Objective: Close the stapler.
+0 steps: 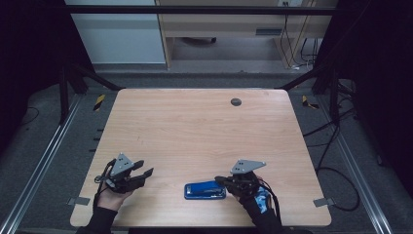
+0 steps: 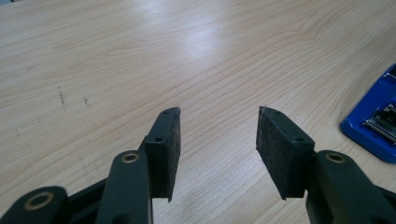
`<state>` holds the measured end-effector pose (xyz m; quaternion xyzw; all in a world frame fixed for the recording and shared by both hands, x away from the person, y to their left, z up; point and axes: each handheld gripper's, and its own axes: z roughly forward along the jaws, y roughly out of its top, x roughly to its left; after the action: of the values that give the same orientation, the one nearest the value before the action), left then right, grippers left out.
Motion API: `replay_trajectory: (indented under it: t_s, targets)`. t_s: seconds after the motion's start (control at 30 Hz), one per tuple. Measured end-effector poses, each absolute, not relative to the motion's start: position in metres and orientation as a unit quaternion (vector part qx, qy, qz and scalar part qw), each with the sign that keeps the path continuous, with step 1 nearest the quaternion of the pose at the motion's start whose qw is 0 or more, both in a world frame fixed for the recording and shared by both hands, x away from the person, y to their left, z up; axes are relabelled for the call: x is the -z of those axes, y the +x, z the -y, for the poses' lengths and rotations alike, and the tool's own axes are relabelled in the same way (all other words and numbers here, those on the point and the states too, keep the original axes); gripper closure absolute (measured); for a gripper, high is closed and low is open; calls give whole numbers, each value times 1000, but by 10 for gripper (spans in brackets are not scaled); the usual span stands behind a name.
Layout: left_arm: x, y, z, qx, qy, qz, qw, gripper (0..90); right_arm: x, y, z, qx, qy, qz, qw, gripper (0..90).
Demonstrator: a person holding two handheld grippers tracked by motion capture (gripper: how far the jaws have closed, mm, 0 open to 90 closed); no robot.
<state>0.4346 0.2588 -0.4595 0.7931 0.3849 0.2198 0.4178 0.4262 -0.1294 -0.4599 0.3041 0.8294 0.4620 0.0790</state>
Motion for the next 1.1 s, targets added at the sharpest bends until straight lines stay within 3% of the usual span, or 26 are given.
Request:
replay_trajectory:
  t_s: [1.1]
  targets:
    - [460, 435, -258, -217, 795, -383, 416, 495, 469, 423, 132, -457, 295, -835, 85, 900]
